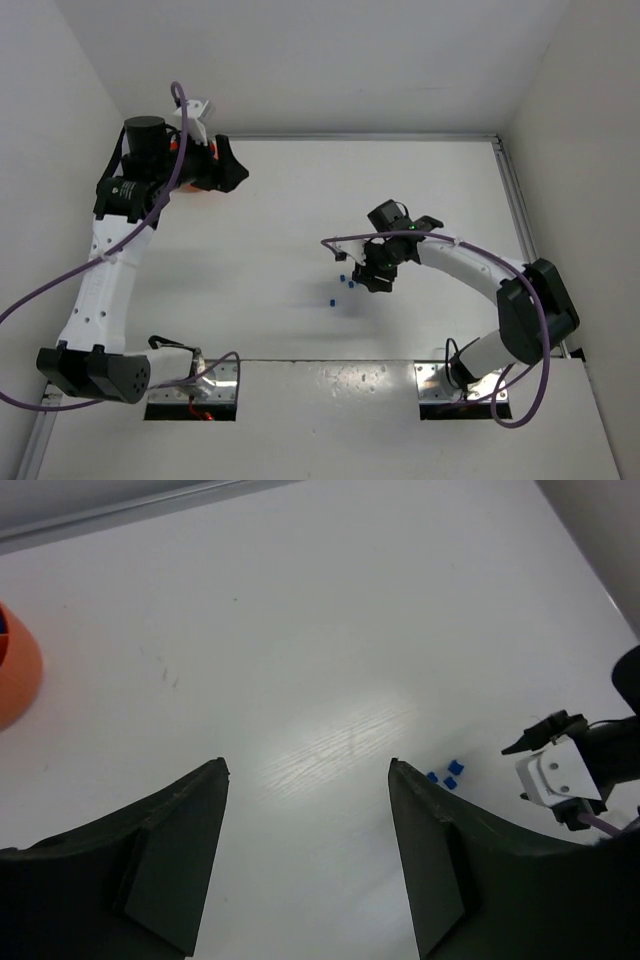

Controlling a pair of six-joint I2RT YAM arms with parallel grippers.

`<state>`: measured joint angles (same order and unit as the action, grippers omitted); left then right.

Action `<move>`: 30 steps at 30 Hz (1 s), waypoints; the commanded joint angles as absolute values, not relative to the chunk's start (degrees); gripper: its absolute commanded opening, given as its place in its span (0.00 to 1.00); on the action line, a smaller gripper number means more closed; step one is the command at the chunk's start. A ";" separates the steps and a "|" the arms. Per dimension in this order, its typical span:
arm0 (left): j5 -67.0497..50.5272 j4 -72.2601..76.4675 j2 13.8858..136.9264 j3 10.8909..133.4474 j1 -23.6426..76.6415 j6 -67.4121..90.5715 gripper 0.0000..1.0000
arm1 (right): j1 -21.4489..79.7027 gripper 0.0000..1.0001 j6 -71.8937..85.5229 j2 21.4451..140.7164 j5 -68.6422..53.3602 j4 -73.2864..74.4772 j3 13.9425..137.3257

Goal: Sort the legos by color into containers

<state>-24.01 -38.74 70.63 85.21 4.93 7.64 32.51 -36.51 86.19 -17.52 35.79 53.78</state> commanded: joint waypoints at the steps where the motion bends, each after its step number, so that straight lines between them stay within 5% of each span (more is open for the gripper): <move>1: -31.46 -39.11 68.64 85.96 5.27 6.86 0.71 | 31.90 0.57 -47.01 85.17 -22.49 39.99 55.72; 30: -36.47 -39.73 74.88 87.54 2.55 9.14 0.72 | 31.90 0.52 -64.50 100.36 -23.20 33.40 57.74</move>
<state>-35.18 -41.36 74.98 86.48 3.20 8.51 32.32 -60.62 99.22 -21.23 36.16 56.73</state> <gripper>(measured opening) 0.721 0.515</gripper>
